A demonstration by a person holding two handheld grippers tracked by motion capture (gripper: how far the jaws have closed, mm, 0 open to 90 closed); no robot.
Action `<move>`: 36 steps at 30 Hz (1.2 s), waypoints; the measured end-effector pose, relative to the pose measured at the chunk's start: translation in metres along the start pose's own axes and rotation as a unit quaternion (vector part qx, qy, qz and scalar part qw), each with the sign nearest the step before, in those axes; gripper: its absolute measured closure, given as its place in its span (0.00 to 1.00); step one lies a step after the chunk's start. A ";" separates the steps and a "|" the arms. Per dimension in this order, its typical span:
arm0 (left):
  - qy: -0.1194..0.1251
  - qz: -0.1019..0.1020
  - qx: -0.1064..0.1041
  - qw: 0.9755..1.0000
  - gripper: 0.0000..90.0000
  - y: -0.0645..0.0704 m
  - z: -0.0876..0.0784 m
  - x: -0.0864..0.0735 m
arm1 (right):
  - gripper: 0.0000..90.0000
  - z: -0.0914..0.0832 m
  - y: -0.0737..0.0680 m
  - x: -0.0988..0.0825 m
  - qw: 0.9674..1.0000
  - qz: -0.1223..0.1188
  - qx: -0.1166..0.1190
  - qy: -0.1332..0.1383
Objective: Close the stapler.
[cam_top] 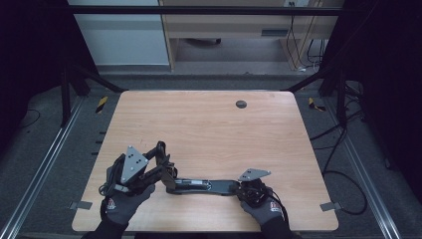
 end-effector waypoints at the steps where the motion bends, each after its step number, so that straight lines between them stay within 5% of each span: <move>1: 0.000 0.000 0.000 1.000 0.65 0.001 0.000 0.000 | 1.00 0.000 0.000 0.000 1.000 0.000 0.001 0.000; 36: -0.003 0.038 -0.003 0.999 0.64 0.022 0.015 0.004 | 1.00 0.000 0.000 0.000 1.000 -0.003 0.000 0.000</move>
Point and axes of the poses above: each handheld gripper's, and its own axes: z roughly forward along the jaws, x roughly out of its top, y roughly to its right, the point moved 1 cm from there along z, roughly forward along the jaws, and after that the axes turned 13 degrees about y, right-handed, at the moved point
